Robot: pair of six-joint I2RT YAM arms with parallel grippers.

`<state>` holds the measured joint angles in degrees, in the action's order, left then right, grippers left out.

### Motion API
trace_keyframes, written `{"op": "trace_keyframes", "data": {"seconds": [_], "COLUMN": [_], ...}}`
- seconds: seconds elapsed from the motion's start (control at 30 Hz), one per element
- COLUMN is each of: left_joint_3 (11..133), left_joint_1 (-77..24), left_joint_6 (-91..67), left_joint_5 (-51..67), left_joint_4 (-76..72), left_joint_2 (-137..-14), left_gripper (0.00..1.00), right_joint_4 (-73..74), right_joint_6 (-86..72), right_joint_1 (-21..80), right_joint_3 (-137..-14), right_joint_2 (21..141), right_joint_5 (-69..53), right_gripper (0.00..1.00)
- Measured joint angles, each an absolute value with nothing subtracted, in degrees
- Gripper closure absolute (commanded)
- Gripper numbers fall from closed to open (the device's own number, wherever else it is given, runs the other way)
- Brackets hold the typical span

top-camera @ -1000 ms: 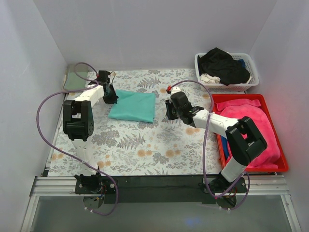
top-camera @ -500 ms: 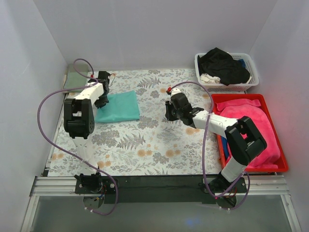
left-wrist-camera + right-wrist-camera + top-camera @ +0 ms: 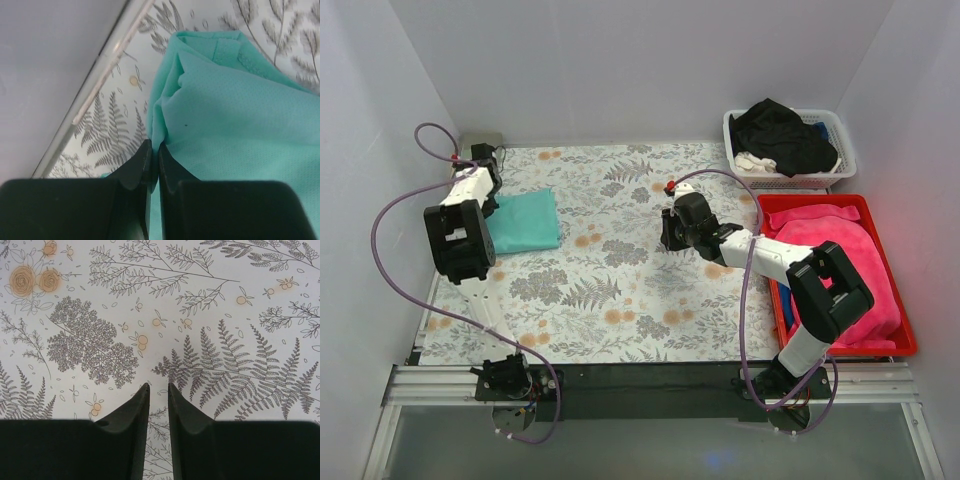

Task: Fold and stack the t-shirts
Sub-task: Put the neatly folded tshirt into the corner of the board with the left arm

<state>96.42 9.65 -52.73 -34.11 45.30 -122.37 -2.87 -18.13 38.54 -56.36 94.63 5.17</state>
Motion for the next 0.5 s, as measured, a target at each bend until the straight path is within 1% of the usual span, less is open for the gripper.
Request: {"op": "trace_keyframes", "data": {"seconds": [0.3,0.5], "left_joint_3": [106.2,113.1], "left_joint_1": [12.1,14.1], "left_joint_6": [-52.2,-53.1], "left_joint_5": [-38.4,-43.6], "left_joint_4": [45.1,46.1], "left_joint_2": [-131.2,-135.9], "left_gripper": [1.0,1.0], "right_joint_4": [-3.2,-2.9], "right_joint_6": [-19.1,-19.4], "right_joint_1": [38.5,38.5], "right_joint_3": [-56.8,-58.1], "right_joint_2": [97.2,99.9], "right_joint_5": [5.1,5.1], "right_gripper": [0.73,0.74]}}
